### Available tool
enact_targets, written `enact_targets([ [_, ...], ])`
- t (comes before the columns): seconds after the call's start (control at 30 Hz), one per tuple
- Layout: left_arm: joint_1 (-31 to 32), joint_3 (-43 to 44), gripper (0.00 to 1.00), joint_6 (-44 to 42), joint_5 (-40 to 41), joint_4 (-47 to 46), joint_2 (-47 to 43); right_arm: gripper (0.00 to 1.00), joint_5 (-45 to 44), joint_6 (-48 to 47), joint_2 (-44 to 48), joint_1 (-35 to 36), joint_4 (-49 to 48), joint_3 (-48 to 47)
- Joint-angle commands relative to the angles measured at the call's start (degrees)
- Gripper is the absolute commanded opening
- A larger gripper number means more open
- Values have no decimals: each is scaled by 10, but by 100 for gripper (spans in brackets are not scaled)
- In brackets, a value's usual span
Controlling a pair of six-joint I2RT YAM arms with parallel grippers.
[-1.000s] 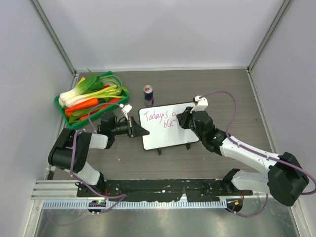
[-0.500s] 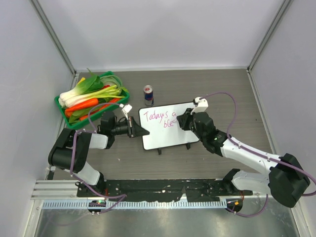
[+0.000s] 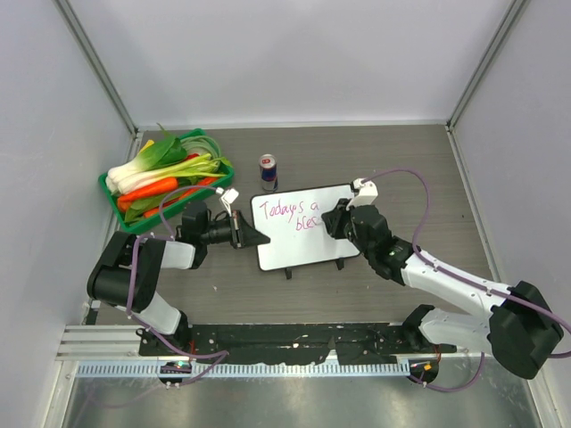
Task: Write a sentence on the whiteboard
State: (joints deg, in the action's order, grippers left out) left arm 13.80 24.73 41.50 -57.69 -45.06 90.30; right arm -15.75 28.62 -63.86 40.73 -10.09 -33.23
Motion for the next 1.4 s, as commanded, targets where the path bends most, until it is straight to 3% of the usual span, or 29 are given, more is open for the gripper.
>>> enact_targets([
  [0.0,3,5,0,-18,37,38,13,0,1,-11,14,-2,23,12],
  [0.5,3,5,0,-18,37,38,13,1,34,33,11,-8,-24,8],
  [0.77,2,5,0,-18,38,38,13,1,146,79,41,-88,-85,39],
  [1.37,2,5,0,-17,37,38,14,1,114,63,19,-99,-70,10],
])
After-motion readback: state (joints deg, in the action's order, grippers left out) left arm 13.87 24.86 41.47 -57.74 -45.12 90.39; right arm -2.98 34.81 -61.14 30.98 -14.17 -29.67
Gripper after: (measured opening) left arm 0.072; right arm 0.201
